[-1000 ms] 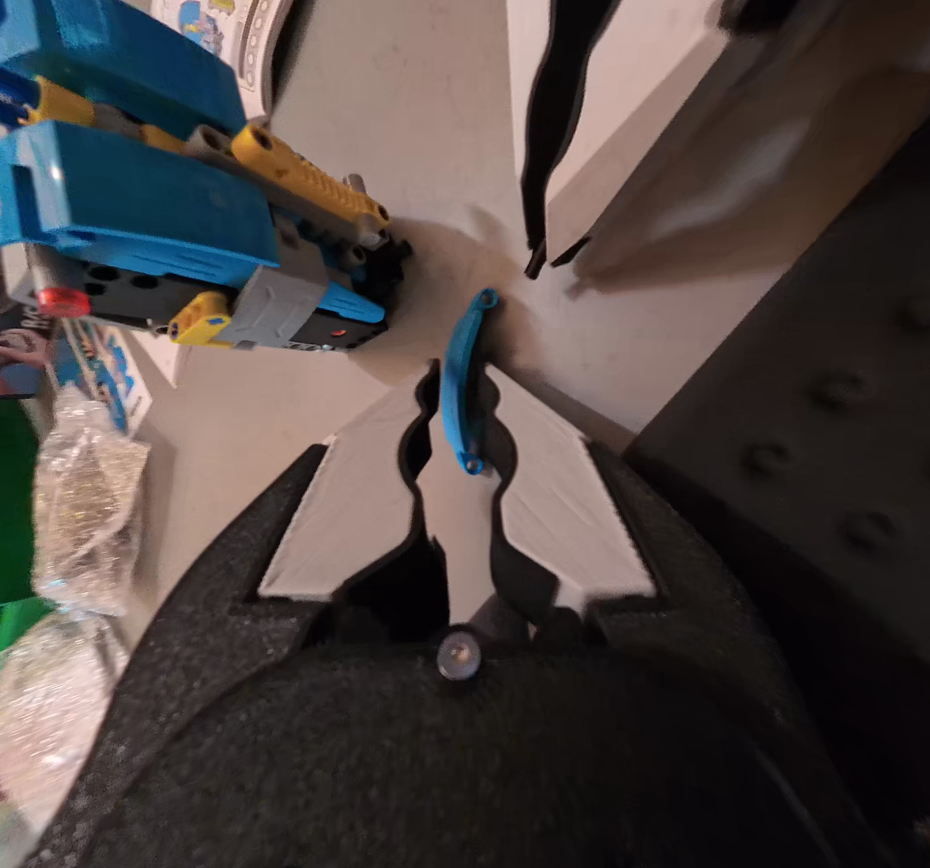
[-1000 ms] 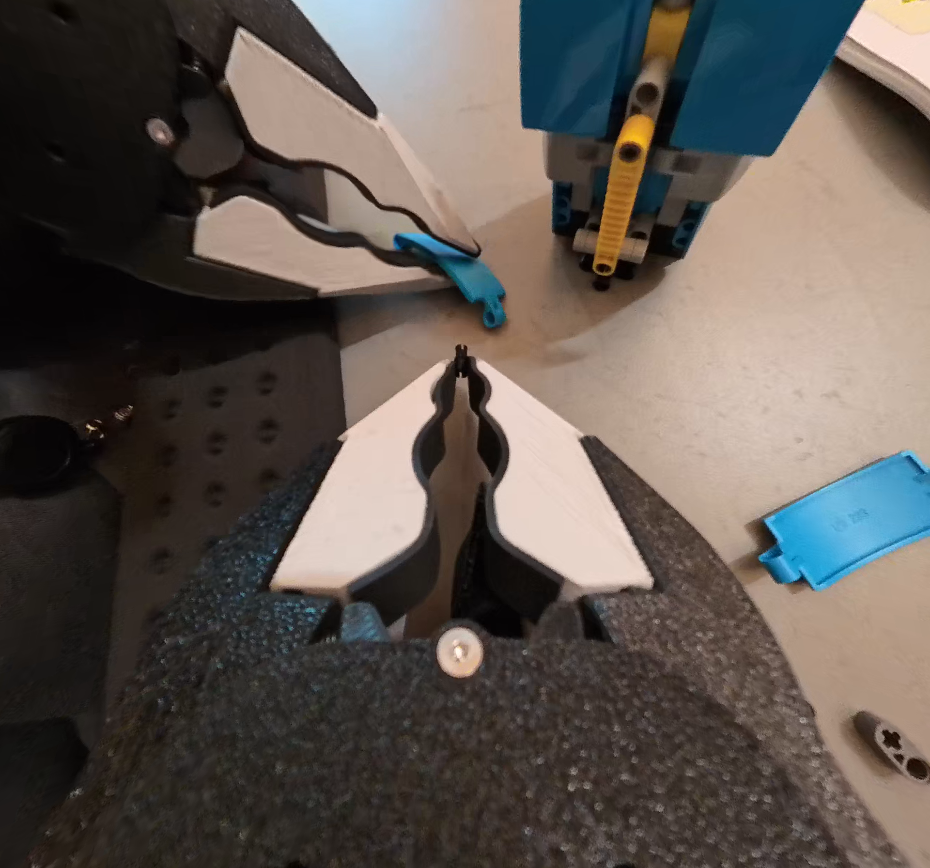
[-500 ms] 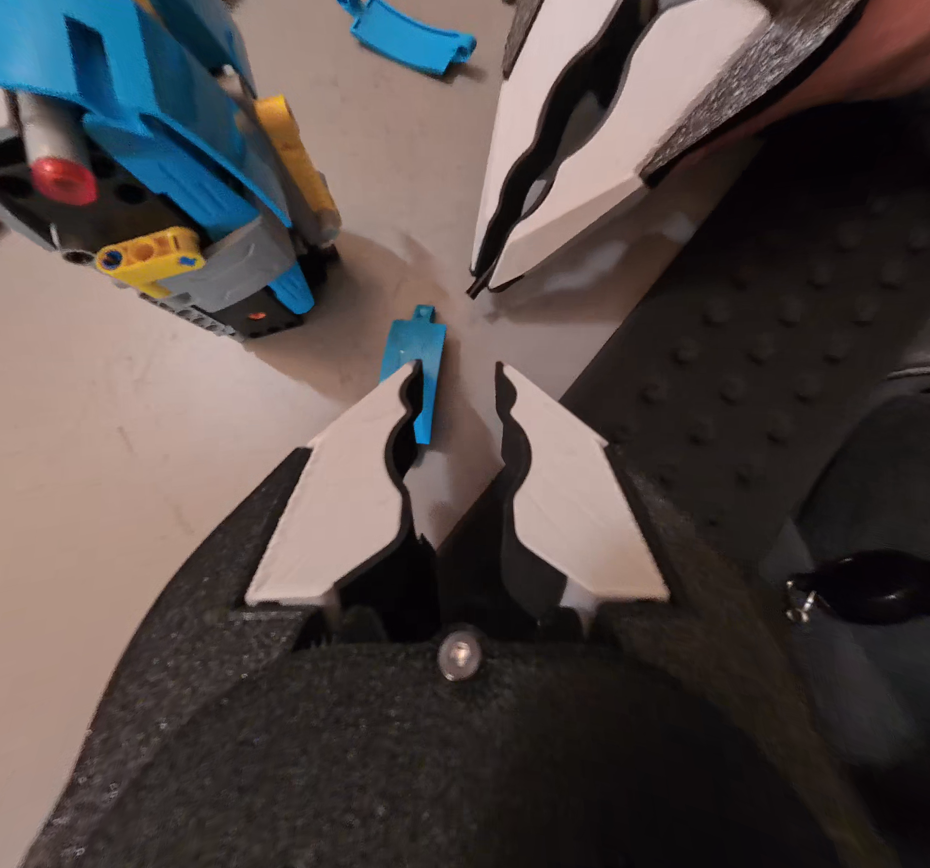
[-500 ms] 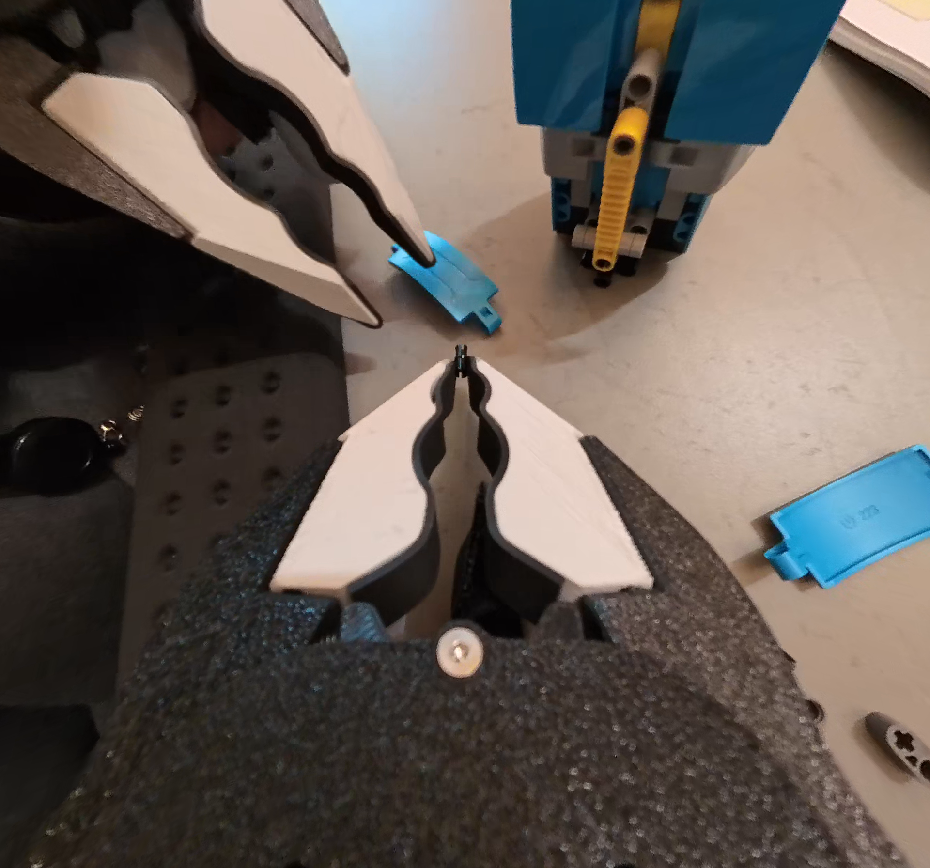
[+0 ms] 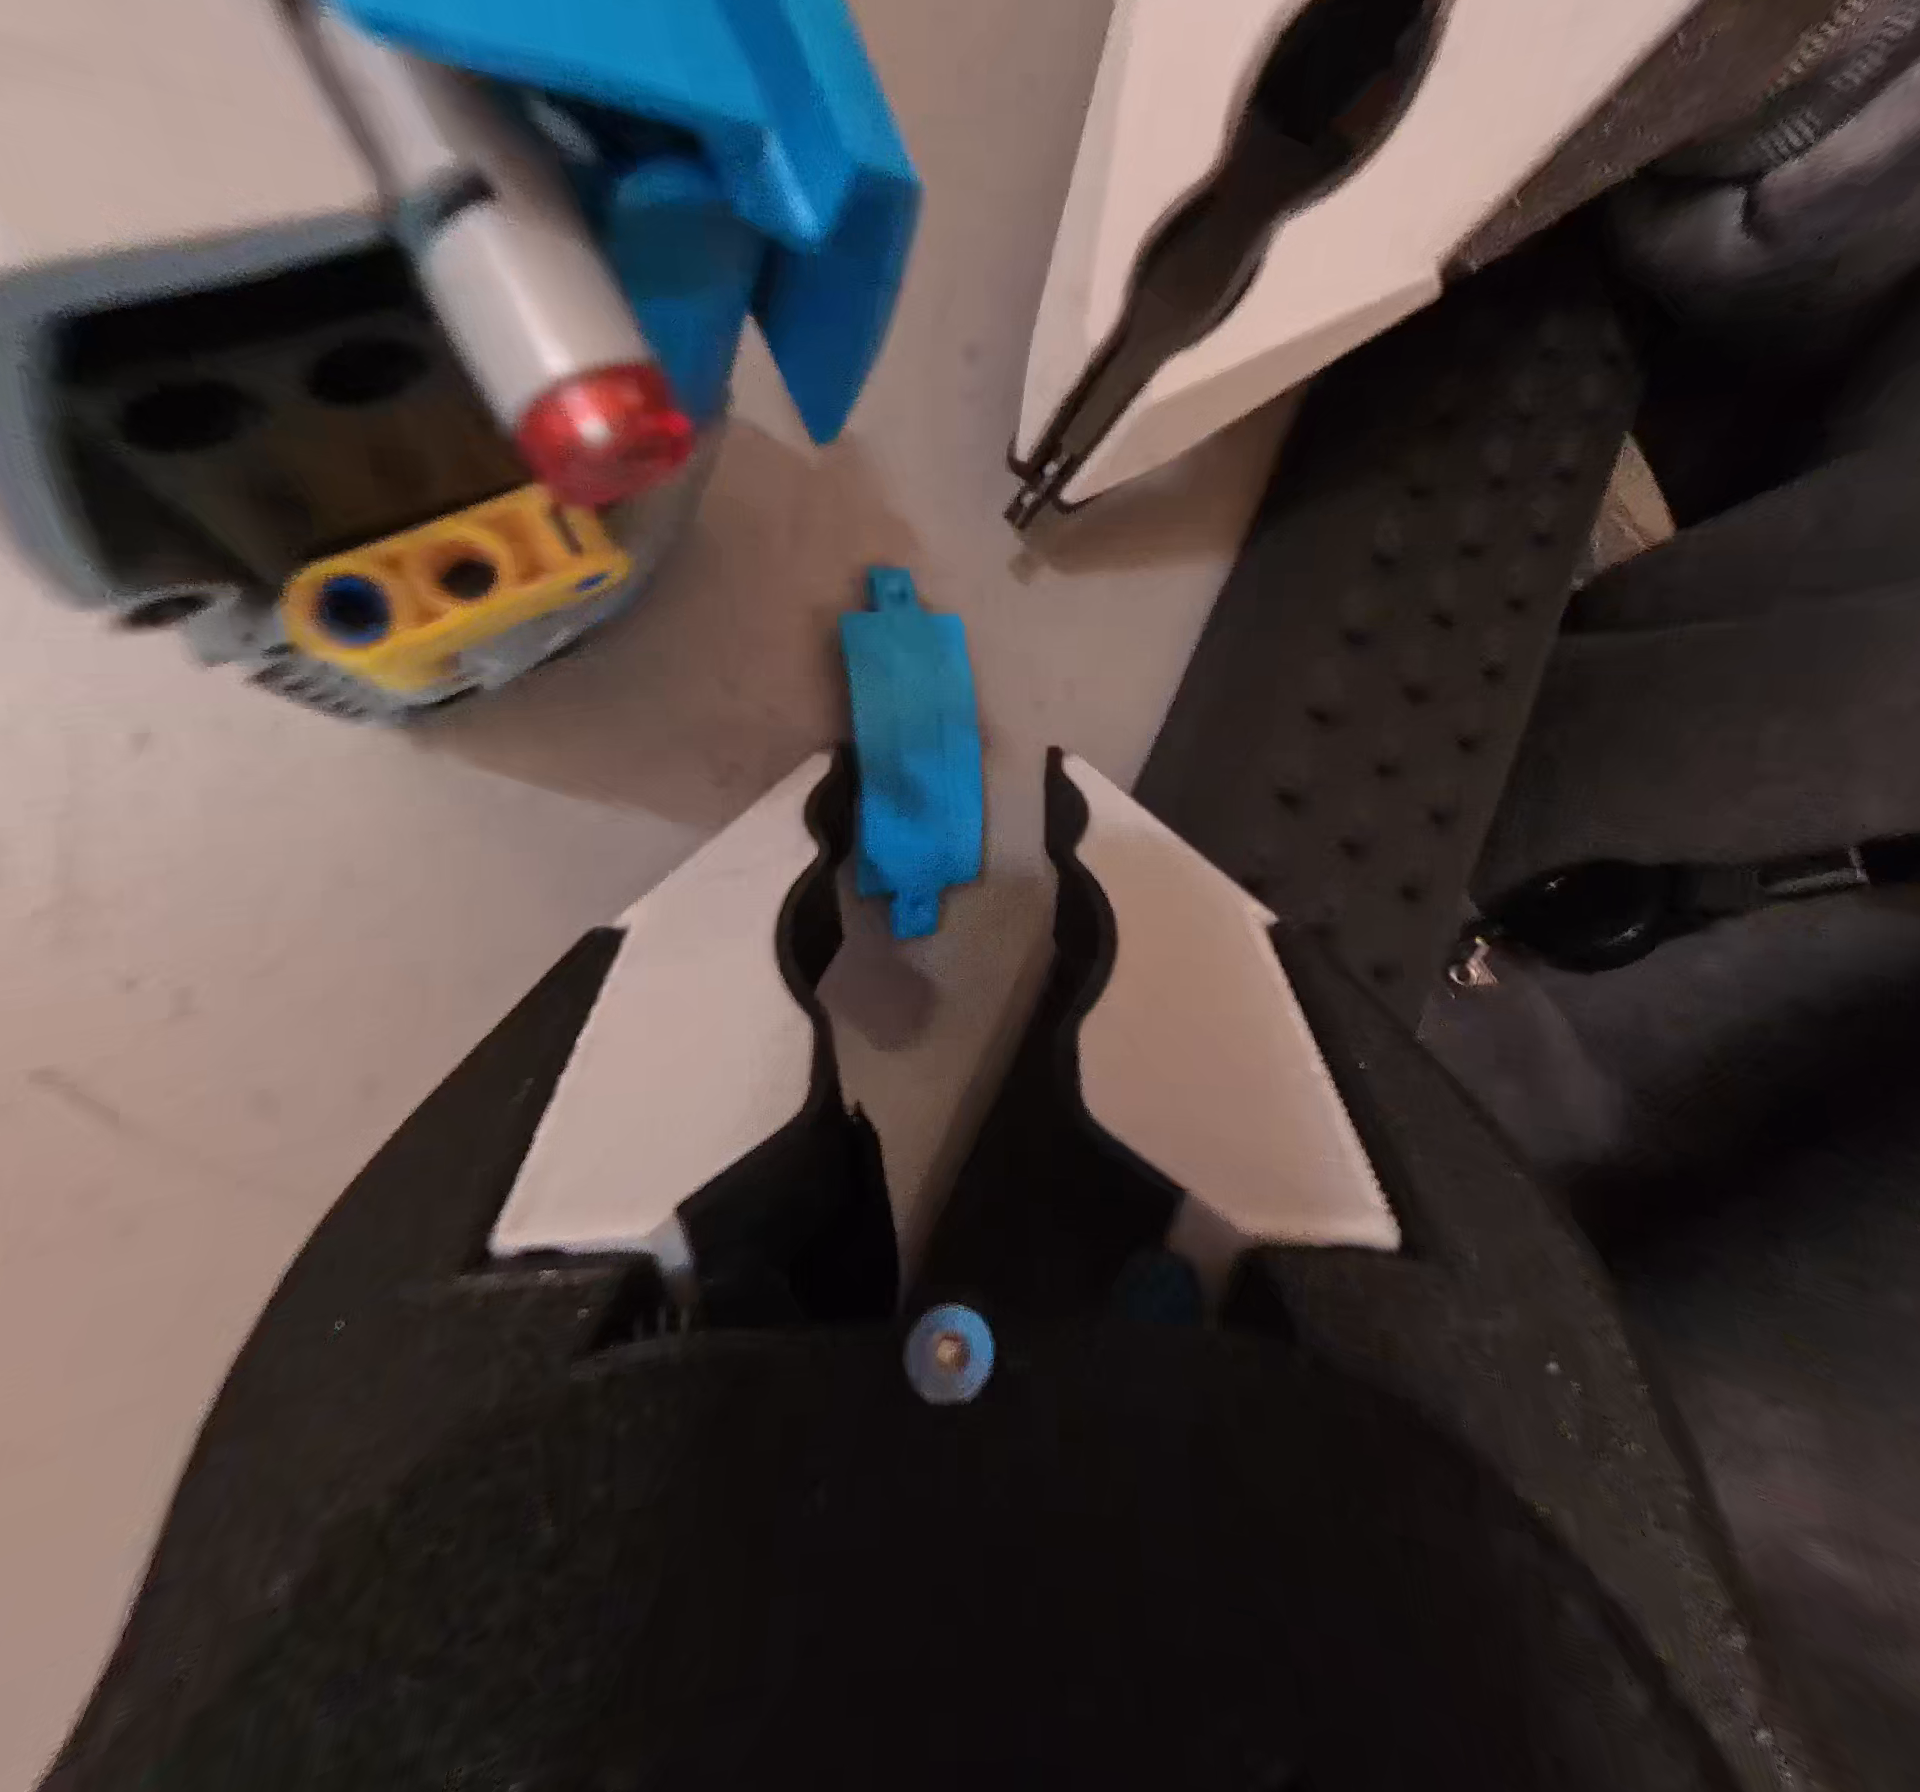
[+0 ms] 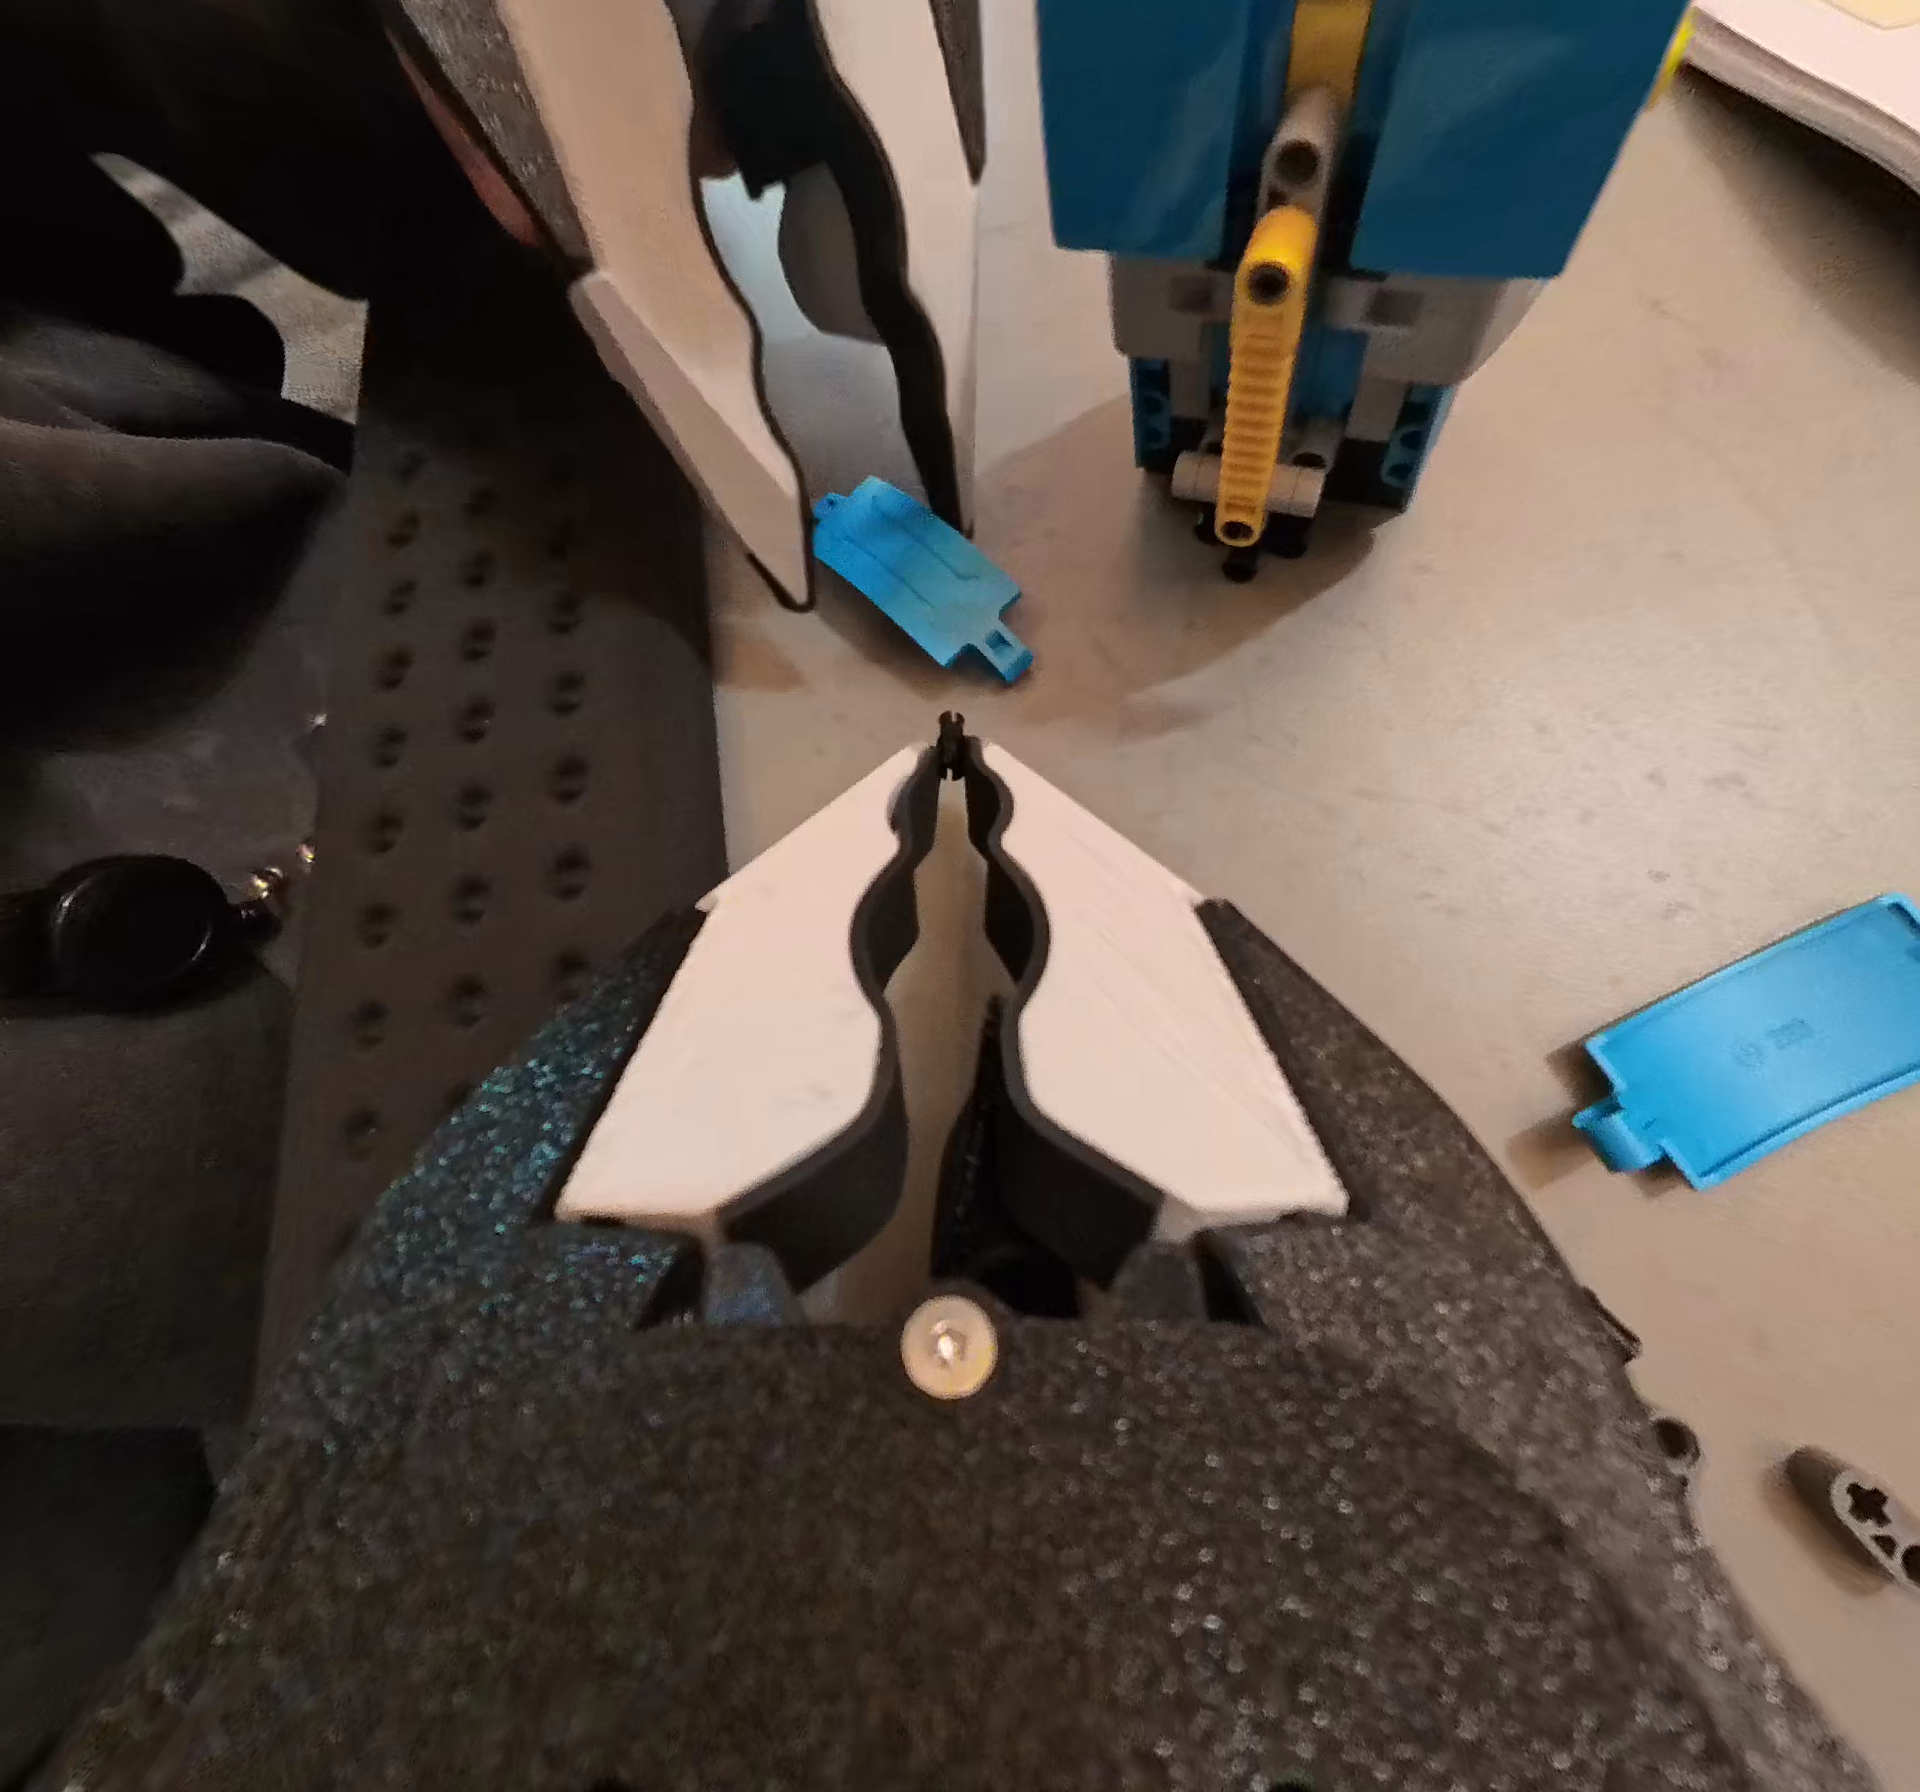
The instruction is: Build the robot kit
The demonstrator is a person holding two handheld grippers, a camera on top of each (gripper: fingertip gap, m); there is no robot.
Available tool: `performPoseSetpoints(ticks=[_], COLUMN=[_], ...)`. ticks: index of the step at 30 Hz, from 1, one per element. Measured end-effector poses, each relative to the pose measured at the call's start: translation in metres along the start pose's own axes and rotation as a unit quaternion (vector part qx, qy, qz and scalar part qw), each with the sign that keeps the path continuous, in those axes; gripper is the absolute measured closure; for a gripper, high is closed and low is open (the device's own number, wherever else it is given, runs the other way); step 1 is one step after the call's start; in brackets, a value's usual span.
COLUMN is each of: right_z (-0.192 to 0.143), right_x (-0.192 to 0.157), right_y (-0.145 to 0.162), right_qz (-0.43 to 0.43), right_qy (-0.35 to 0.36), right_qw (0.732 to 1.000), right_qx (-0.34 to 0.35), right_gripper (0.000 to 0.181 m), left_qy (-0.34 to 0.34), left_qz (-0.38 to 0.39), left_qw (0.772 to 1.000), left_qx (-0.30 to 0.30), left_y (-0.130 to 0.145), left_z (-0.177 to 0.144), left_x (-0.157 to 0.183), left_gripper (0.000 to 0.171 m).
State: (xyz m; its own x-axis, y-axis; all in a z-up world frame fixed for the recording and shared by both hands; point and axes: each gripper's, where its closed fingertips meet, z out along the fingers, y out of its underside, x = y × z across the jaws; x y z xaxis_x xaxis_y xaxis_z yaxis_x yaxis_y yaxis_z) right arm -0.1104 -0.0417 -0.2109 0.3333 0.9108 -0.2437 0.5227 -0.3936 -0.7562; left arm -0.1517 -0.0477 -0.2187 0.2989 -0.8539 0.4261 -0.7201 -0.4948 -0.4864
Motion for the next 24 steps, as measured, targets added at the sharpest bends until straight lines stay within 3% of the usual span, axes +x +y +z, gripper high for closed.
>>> performPoseSetpoints(ticks=[6, 10, 15, 18, 24], right_z=[-0.001, 0.001, -0.008, -0.019, -0.017], right_x=[0.003, 0.002, -0.002, -0.015, -0.019], right_y=[0.001, 0.007, -0.01, -0.032, -0.03], right_qz=[0.013, 0.017, 0.015, -0.009, -0.007], right_qy=[-0.005, -0.01, -0.017, -0.04, -0.05], right_qw=[1.0, 1.0, 0.999, 0.995, 0.995], right_qx=[0.001, -0.015, 0.033, 0.089, 0.085], right_gripper=[0.177, 0.177, 0.177, 0.177, 0.177], left_qy=[0.003, -0.012, 0.068, 0.095, 0.092], left_qz=[0.035, 0.05, 0.016, 0.006, -0.014], left_qw=[0.999, 0.998, 0.985, 0.979, 0.973], left_qx=[0.003, 0.04, 0.159, 0.179, 0.212], left_y=[-0.003, -0.012, -0.04, -0.043, -0.051], left_z=[0.009, 0.008, -0.011, -0.011, -0.013], left_x=[0.011, 0.016, 0.039, 0.046, 0.045], left_gripper=[0.17, 0.17, 0.169, 0.169, 0.169])
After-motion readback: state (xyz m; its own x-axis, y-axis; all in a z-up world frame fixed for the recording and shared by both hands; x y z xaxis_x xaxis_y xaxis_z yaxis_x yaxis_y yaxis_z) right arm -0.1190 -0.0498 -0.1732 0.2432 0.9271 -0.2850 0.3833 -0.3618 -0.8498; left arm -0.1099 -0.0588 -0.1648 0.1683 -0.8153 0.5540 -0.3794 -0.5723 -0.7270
